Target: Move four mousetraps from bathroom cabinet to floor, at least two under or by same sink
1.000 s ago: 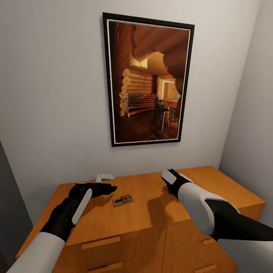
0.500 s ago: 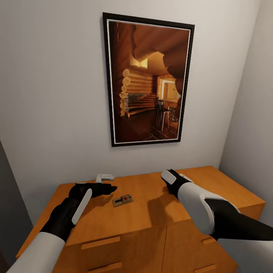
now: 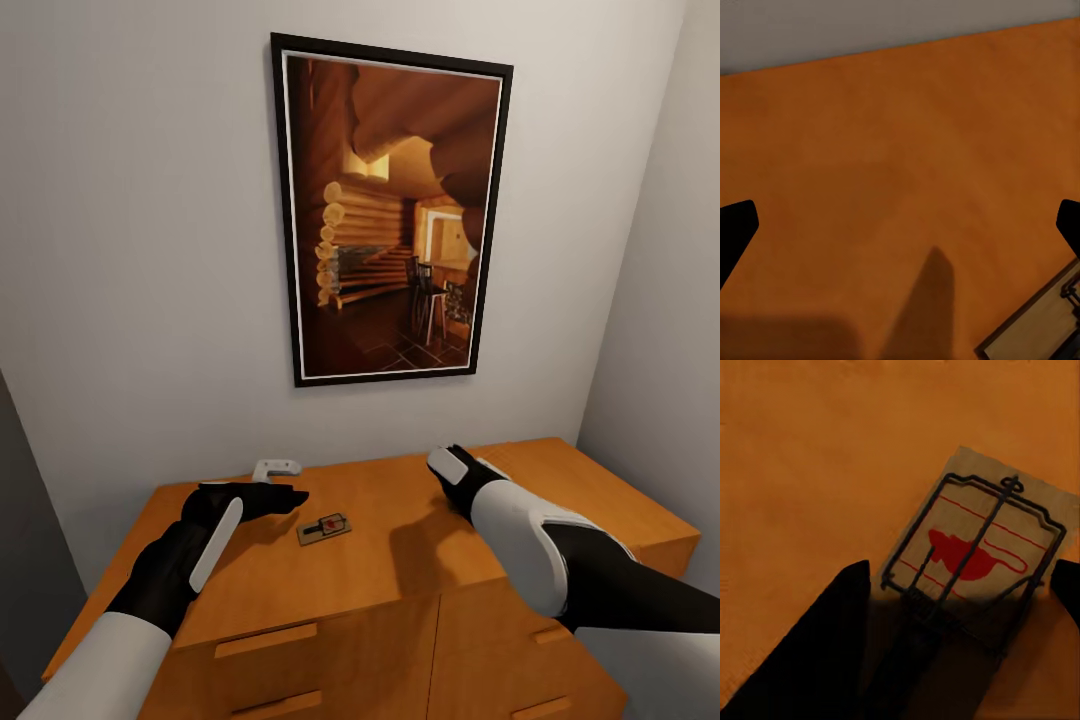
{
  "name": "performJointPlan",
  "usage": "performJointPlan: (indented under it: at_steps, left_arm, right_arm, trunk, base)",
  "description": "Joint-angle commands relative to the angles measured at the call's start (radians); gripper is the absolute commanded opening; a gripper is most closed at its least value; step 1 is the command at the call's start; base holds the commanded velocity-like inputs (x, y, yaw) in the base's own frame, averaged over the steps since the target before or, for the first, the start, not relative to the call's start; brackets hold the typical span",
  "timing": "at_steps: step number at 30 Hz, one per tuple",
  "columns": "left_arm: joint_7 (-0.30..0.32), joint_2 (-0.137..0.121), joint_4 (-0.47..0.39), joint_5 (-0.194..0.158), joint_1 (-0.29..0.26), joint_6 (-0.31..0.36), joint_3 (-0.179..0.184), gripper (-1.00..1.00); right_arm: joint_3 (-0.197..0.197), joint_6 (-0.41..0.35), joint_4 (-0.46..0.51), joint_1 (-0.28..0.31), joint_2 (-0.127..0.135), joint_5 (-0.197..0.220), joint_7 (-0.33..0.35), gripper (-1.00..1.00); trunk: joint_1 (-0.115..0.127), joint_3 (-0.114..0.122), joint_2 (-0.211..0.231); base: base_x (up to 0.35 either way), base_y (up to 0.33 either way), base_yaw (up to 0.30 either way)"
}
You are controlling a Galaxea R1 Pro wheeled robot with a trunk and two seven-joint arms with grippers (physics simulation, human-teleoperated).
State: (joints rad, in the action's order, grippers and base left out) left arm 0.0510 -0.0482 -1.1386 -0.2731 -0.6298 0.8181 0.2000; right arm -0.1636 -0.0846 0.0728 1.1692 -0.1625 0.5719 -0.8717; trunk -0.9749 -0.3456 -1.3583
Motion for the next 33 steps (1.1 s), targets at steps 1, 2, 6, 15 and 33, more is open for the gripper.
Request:
performJointPlan:
  at_steps: [1,2,6,15,33]
  left_arm:
    - [0.004,-0.001,-0.001,0.004,-0.001,0.004,0.001,1.0]
    - [0.004,-0.001,-0.001,0.004,-0.001,0.004,0.001,1.0]
    - [0.004,-0.001,-0.001,0.004,-0.001,0.004,0.001,1.0]
    - [0.005,-0.001,-0.001,0.004,-0.001,0.004,0.001,1.0]
    - [0.006,-0.001,-0.003,0.005,-0.001,0.004,0.001,1.0]
  right_arm:
    - [-0.03,-0.011,-0.053,-0.006,0.006,-0.001,-0.005,-1.0]
    - [-0.031,-0.013,-0.058,-0.006,0.012,0.0,-0.005,-1.0]
    - [-0.032,-0.015,-0.064,-0.007,0.024,0.001,-0.005,-1.0]
    - [-0.032,-0.014,-0.064,-0.006,0.027,-0.004,-0.005,-1.0]
    - [-0.013,-0.604,0.495,-0.006,0.023,-0.093,-0.136,-1.0]
  trunk:
    - [0.0,-0.002,0.0]
    - [0.0,-0.002,0.0]
    - [0.0,-0.002,0.0]
    - [0.0,-0.002,0.0]
    - [0.0,-0.002,0.0]
  base:
    - [0.0,0.0,0.0]
    - [0.0,0.0,0.0]
    - [0.0,0.0,0.0]
    - [0.0,0.0,0.0]
    - [0.0,0.0,0.0]
